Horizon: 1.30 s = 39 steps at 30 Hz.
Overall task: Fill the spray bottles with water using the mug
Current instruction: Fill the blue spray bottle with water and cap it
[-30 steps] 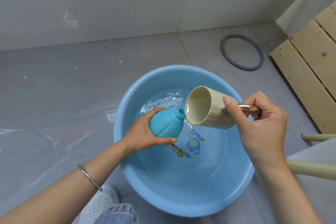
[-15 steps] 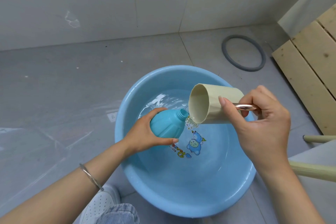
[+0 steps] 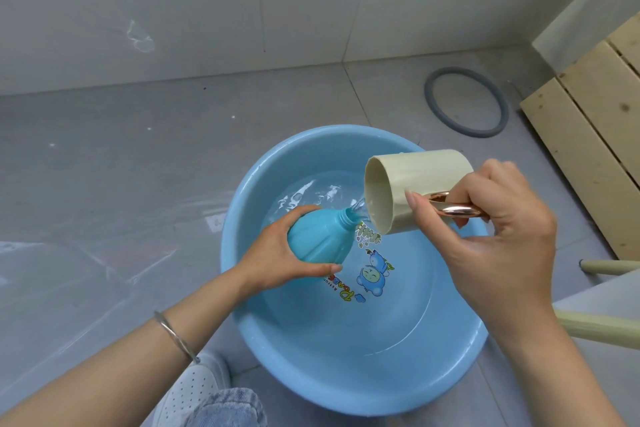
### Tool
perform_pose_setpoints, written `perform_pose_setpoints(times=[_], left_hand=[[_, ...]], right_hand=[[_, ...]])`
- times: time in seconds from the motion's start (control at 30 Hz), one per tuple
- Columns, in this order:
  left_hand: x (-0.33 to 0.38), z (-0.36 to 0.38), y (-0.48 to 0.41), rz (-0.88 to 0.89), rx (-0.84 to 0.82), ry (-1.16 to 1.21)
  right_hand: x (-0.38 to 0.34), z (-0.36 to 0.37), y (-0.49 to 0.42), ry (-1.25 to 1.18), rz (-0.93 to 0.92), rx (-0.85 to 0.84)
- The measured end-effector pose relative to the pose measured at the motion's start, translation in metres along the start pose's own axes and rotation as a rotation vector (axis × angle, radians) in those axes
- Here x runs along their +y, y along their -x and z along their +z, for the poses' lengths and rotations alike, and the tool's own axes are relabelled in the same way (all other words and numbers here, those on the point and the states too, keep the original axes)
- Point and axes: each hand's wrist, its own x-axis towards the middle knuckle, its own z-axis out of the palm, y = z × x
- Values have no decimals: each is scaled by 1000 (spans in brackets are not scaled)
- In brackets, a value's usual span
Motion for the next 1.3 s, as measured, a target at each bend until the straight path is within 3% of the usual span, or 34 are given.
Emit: perform_pose_setpoints(times=[0.43,0.5,0.67,0.8,1.3], left_hand=[[0,0,0,7,7,6],[0,0,0,7,9,13],[0,-1,0,9,2,22],[-1,-1,0,0,7,19],[-1,0,-1,16,15,2]], right_hand=[[0,6,5,64,-212,-53],[3,5,7,11,-137,-46],[45,8,18,-222,393,62],[84,28,47,-176,597,-53],[114,51,88,6,571,-206]])
